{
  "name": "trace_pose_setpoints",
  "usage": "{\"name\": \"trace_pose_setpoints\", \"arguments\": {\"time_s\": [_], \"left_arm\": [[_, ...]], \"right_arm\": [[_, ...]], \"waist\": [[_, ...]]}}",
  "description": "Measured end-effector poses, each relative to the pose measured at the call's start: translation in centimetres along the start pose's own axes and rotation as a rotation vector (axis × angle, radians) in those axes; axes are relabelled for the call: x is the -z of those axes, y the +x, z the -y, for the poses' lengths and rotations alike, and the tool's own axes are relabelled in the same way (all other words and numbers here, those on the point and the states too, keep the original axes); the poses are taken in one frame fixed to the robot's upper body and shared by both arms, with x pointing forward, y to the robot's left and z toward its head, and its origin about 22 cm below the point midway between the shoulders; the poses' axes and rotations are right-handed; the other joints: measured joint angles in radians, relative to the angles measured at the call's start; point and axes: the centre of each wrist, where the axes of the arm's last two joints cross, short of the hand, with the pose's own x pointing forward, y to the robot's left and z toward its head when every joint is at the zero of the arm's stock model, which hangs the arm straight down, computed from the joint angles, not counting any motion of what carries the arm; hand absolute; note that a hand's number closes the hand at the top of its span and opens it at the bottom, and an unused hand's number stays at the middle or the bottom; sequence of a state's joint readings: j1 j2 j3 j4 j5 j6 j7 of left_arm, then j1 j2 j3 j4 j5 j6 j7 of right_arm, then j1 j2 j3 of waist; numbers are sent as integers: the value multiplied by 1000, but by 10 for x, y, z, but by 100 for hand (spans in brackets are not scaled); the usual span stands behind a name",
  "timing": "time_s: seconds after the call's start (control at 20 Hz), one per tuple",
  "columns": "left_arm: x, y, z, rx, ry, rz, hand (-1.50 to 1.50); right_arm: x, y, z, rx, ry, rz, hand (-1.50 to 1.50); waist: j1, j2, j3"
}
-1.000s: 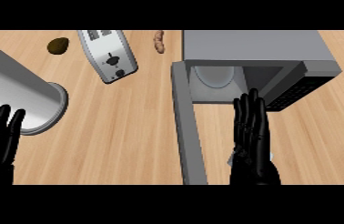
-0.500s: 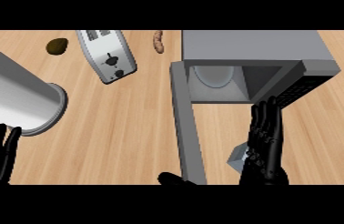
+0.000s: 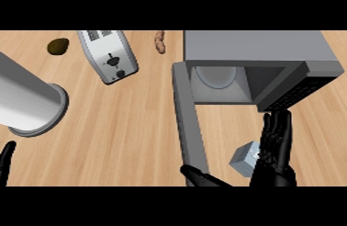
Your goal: Pick up the milk, place it into the microwave and close the microwave
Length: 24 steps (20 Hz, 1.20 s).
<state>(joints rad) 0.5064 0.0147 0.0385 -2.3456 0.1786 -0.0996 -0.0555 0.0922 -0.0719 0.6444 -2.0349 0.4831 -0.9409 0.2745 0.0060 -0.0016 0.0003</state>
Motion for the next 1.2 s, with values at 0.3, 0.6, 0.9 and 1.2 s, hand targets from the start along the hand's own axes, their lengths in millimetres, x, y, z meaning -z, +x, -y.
{"name": "trace_pose_setpoints", "arguments": {"time_s": [0.3,0.6,0.9,1.2], "left_arm": [[-5,-4,0,-5,-10,1,-150],[-18,5,-5,-5,-13,-2,-150],[-20,5,-6,-13,-7,4,-150],[-20,6,-4,-12,-17,9,-150]], "right_arm": [[-5,-27,17,-16,-66,-48,-150],[-11,-52,40,-48,-97,-71,-150],[-30,-80,67,-66,-86,-93,-150],[-33,-118,80,-81,-55,-76,-150]], "waist": [[-1,-2,-1],[-2,-2,0],[-6,-1,1],[-4,0,1]]}}
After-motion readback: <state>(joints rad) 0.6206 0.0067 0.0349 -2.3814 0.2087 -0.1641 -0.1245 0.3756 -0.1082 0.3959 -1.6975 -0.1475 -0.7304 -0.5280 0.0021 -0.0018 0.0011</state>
